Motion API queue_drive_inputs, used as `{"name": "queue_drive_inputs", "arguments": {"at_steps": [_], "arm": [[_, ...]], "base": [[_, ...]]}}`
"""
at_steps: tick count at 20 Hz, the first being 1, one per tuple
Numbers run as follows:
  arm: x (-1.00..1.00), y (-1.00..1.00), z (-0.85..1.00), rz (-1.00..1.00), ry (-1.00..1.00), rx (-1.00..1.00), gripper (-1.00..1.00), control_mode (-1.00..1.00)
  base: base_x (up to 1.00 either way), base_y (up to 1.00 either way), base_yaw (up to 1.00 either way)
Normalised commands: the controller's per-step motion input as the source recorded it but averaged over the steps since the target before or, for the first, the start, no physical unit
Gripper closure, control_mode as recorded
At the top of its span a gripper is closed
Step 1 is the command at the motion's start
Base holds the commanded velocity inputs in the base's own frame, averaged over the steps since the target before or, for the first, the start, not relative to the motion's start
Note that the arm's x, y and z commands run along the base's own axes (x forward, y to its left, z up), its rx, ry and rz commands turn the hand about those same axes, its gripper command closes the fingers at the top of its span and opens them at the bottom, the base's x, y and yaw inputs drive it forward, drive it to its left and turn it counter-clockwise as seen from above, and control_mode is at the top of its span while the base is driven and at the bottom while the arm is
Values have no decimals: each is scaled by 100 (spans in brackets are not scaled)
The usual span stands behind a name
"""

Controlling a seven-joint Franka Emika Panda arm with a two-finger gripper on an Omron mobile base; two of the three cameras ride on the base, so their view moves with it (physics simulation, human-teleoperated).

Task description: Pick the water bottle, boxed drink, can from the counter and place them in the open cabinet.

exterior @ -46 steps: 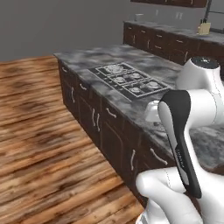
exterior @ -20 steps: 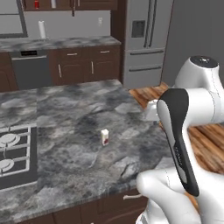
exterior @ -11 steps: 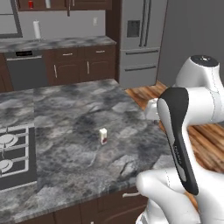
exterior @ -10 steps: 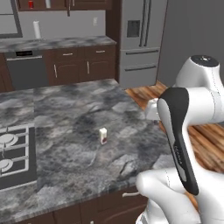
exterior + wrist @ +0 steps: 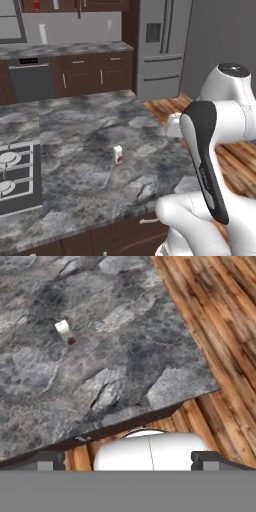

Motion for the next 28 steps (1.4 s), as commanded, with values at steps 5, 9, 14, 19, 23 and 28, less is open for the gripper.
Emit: {"name": "queue_drive_inputs", "arguments": {"at_steps": [5,9,14,19,23,28], "arm": [[65,37,-3,44,-3,1,-100,-100],[100,9,-4,74,0,5,-100,-100],[90,0,-5,78,2,12,-100,-100],[82,0,-6,51,0,12,-100,-100],[70,0,-14,30,0,3,-100,-100],[47,1,-19,2,-8,0,-100,-100]], "base": [[0,0,0],[0,0,0],[0,0,0],[0,0,0],[0,0,0],[0,0,0]]}}
